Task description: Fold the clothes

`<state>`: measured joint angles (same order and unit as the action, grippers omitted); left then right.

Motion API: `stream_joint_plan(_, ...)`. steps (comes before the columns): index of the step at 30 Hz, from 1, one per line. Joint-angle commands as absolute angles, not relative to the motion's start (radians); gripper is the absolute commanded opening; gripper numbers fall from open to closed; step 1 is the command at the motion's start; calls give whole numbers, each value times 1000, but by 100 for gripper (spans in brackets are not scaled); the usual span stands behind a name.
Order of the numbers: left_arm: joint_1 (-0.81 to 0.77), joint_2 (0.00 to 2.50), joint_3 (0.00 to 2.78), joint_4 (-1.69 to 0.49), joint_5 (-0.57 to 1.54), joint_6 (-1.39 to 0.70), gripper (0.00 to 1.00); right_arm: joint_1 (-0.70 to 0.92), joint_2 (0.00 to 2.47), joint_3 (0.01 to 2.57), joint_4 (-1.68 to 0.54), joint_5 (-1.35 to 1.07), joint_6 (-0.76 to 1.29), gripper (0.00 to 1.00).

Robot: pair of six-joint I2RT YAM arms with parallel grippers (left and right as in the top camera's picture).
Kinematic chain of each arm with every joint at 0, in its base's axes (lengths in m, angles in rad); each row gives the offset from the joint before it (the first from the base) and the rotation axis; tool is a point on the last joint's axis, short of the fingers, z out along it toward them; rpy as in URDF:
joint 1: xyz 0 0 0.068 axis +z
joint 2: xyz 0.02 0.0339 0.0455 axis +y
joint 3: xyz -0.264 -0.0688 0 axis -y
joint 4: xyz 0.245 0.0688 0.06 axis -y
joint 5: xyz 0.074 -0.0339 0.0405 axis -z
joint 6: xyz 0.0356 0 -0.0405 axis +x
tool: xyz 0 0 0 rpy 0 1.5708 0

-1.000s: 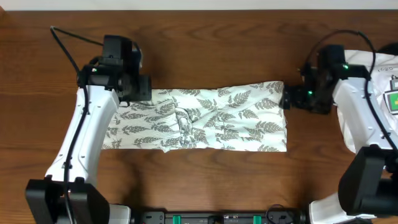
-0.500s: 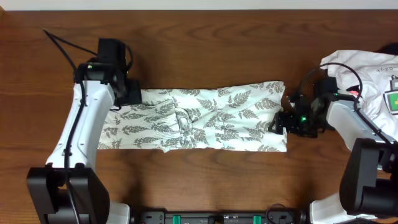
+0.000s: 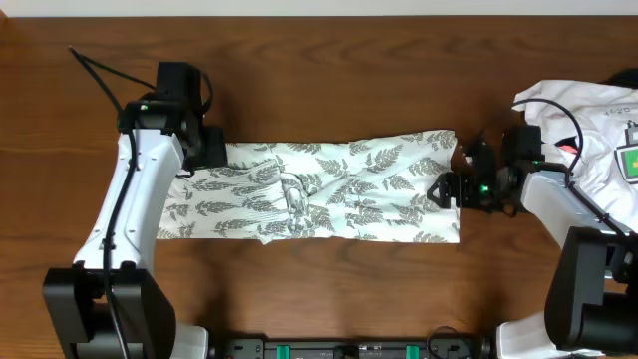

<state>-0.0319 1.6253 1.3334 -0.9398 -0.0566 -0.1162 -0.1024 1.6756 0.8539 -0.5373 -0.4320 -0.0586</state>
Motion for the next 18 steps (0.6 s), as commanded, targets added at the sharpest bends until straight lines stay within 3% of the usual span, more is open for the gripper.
stream_joint_plan(1,-29,1635,1326,-945,-72,-130,67,-101,1688,828,-530,-427,-38,94)
stream_joint_plan(14,-29,1635,1326,-946,-72,-130,67,14,1737,798,-399,-430,46,90)
stream_joint_plan(18,-29,1635,1326,-946,-72,-130,67,28,1778,798,-364,-422,74,71)
